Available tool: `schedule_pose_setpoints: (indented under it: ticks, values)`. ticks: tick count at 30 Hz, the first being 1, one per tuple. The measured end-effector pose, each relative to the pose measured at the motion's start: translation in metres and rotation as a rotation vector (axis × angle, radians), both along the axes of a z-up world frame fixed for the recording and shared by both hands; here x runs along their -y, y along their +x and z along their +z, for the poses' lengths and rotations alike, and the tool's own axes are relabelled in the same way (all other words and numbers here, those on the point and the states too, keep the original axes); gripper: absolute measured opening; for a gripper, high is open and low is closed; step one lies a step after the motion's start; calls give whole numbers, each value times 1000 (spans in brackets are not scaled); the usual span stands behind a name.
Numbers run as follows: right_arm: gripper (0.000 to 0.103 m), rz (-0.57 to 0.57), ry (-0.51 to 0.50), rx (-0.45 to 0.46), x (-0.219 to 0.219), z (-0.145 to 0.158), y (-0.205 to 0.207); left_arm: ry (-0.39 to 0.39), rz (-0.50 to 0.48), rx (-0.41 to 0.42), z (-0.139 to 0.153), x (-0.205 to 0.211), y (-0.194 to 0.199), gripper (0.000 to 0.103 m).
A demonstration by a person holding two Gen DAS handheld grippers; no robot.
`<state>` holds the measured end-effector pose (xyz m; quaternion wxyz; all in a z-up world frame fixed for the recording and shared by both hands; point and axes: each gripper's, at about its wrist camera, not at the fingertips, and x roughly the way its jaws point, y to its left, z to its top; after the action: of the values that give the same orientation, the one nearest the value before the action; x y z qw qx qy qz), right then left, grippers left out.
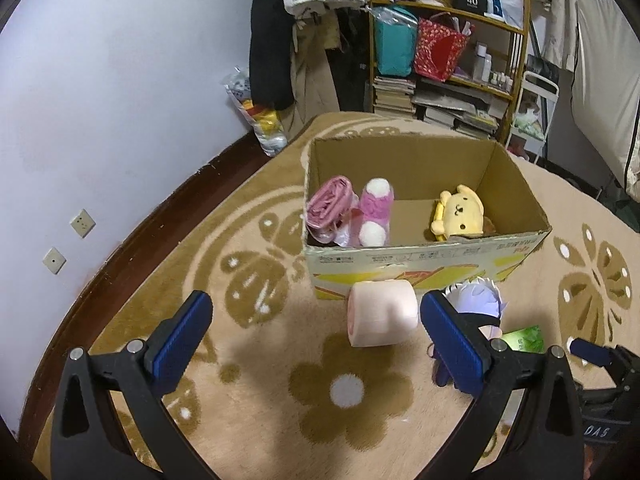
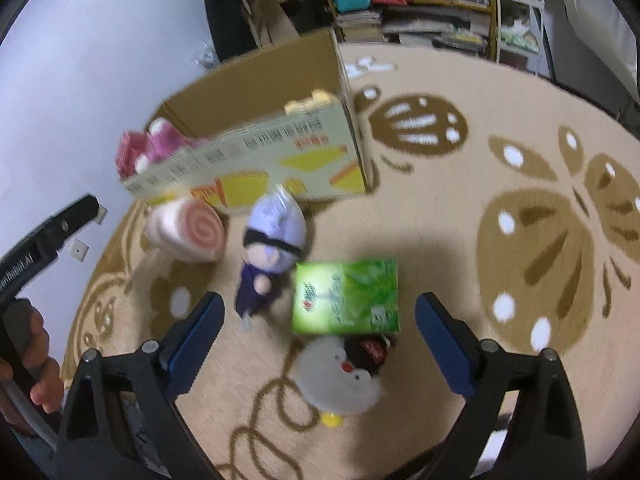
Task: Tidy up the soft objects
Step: 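Grasp the pink roll-cake plush with the left tool while the right tool grasps the white penguin plush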
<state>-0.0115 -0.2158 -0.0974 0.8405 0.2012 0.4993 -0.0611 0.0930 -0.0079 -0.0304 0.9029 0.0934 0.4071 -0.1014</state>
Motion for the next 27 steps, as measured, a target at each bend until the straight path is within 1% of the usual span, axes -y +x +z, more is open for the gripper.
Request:
schedule_pose_setpoints:
  ticks: [7, 9, 12, 16, 22, 24, 25, 27]
  values:
    - [100, -22, 55, -51, 4, -26, 1, -9, 0, -49, -16, 5, 12, 103]
    - [100, -9, 45, -68, 1, -30, 3, -38, -4, -83, -22, 5, 16, 103]
    - [100, 5, 42, -89, -3, -34, 4, -64, -2, -106, -28, 5, 21, 103]
    - [100, 16, 48, -129, -6, -43, 4, -19, -14, -93, -34, 12, 24, 103]
    - [100, 24, 61, -193, -6, -57, 7, 16, -30, -102, -44, 20, 30, 103]
    - [98, 22, 58, -216, -6, -61, 7, 19, -32, -106, -47, 21, 30, 103]
    - [95, 21, 54, -221, -6, -62, 7, 17, -32, -109, -48, 20, 30, 103]
    - [93, 20, 48, -228, -7, -63, 8, -6, -35, -128, -51, 20, 30, 103]
